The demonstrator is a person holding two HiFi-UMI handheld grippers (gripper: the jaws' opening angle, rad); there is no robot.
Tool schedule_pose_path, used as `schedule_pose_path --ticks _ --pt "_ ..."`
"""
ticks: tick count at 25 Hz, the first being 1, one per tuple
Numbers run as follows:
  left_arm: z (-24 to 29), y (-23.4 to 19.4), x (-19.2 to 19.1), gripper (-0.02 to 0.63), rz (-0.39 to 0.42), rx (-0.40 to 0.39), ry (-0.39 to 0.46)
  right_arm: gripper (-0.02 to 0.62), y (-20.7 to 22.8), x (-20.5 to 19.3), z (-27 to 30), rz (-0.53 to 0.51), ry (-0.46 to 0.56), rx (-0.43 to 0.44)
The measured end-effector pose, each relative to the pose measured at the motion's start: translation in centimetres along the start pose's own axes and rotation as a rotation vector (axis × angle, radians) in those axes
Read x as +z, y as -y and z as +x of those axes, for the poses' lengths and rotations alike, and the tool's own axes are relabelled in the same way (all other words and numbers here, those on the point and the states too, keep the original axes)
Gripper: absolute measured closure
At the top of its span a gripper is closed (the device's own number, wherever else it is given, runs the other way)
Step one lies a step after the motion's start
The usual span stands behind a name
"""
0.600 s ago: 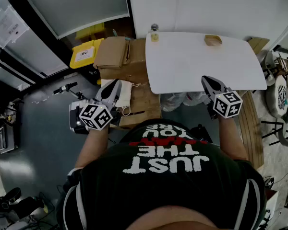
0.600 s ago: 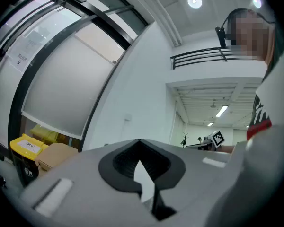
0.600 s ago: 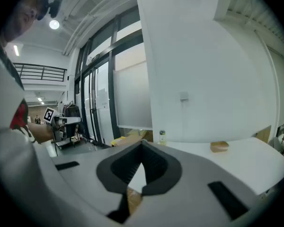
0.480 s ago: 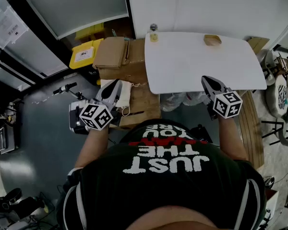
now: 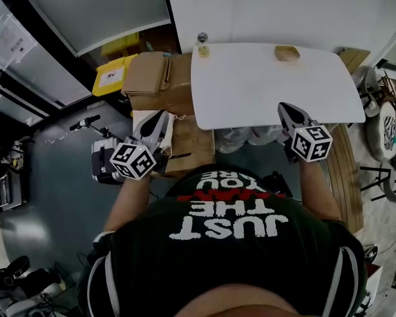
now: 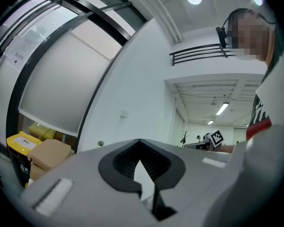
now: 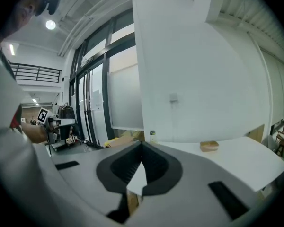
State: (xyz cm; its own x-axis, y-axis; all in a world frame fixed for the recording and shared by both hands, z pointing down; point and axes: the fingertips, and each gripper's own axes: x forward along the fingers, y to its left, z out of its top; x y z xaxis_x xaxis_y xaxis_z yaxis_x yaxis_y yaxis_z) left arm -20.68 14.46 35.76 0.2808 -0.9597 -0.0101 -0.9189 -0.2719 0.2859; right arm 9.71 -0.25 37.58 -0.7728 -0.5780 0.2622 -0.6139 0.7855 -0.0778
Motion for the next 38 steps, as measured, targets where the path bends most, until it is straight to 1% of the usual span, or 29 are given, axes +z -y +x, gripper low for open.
schedule_pose_path --ticks 4,8,10,13,16,20,23,26,29,31,34,38 --pt "1.9 1.9 -0.8 0.609 -0.003 -0.002 -0.007 0.589 1.8 -0.2 -0.6 -0.006 -0.012 0.022" --pt "3.9 3.5 -1.6 0.609 0.004 -0.027 -0.022 0.589 3.8 -0.1 -0.7 -0.003 -0.010 0.023" --pt "4.7 3.3 -2.0 0.609 0.005 -0.040 -0.034 0.589 4.5 -0.1 -0.1 0.008 -0.005 0.015" --pt "5.6 1.6 -1.7 0.609 0.008 -0.063 -0.039 0.589 4.9 0.1 1.8 0.014 -0.002 -0.004" --pt "7.5 -1.2 -0.6 0.609 0.020 -0.121 -0.034 0.589 5.3 1.4 4.0 0.014 0.016 -0.065" --pt "10.9 -4.3 -0.1 0.609 0.022 -0.219 -0.059 0.589 6.5 2.5 6.4 0.044 0.026 -0.163" --pt "14.1 -5.3 0.3 0.609 0.043 -0.298 -0.081 0.589 8.0 3.6 7.7 0.035 0.028 -0.240" --pt "17.7 -4.9 0.5 0.609 0.061 -0.365 -0.100 0.588 9.9 4.3 7.8 0.024 0.023 -0.302" --pt "22.1 -3.8 0.3 0.609 0.085 -0.414 -0.115 0.588 13.1 4.6 7.8 0.022 0.025 -0.342" --pt "25.4 -2.9 -0.1 0.609 0.102 -0.431 -0.131 0.588 15.8 4.6 8.0 0.034 0.027 -0.363" --pt "31.0 -1.6 -0.9 0.609 0.116 -0.433 -0.149 0.588 20.8 4.0 8.6 0.036 0.017 -0.371" --pt "40.5 -0.2 -2.1 0.609 0.131 -0.413 -0.166 0.588 29.7 3.2 10.8 0.021 -0.002 -0.363"
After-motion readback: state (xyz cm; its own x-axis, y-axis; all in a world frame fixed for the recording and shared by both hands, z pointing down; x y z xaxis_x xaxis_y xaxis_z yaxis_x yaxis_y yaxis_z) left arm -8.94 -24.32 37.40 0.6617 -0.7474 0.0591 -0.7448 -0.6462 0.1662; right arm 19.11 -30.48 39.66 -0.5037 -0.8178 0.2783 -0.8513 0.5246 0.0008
